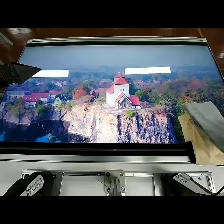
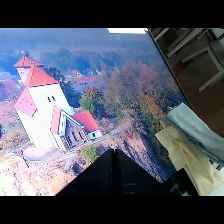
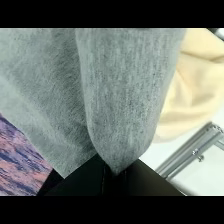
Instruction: Fold the shirts.
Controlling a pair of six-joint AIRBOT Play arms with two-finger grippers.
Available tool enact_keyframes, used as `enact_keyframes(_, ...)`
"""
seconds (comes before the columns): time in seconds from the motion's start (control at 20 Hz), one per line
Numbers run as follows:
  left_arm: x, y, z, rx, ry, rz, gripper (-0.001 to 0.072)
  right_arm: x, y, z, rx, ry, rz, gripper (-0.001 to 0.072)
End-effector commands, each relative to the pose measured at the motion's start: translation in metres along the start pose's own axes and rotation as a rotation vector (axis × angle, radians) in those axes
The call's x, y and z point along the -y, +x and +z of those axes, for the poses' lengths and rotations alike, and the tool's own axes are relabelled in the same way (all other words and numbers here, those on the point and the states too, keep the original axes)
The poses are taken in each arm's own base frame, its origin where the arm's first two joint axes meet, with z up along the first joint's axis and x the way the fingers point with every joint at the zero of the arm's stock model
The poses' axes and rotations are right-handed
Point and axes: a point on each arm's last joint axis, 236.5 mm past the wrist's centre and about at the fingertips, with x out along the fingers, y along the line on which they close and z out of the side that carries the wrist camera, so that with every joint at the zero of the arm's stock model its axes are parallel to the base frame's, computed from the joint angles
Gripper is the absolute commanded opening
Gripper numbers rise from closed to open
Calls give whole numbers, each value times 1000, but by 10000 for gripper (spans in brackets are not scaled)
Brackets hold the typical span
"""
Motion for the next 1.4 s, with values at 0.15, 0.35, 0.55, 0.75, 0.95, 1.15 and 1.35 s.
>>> enact_keyframes(0.15,0,0,0,-1,-1,-1,39,41,51,-43,-150,69,-126,63)
enact_keyframes(0.35,0,0,0,0,-1,-1,40,62,69,-57,-188,109,-200,172)
enact_keyframes(0.55,0,0,0,-1,0,0,39,61,59,-41,-108,109,-204,665)
enact_keyframes(0.75,-25,16,-35,-144,22,144,38,12,-22,35,298,67,-87,604)
enact_keyframes(0.95,-85,44,-104,-424,13,486,37,-155,-117,67,722,-330,234,548)
enact_keyframes(1.15,-77,83,-181,-715,91,566,693,-272,-41,-43,402,-724,280,689)
enact_keyframes(1.35,-83,94,-190,-811,229,687,694,-275,51,-128,-4,-914,81,689)
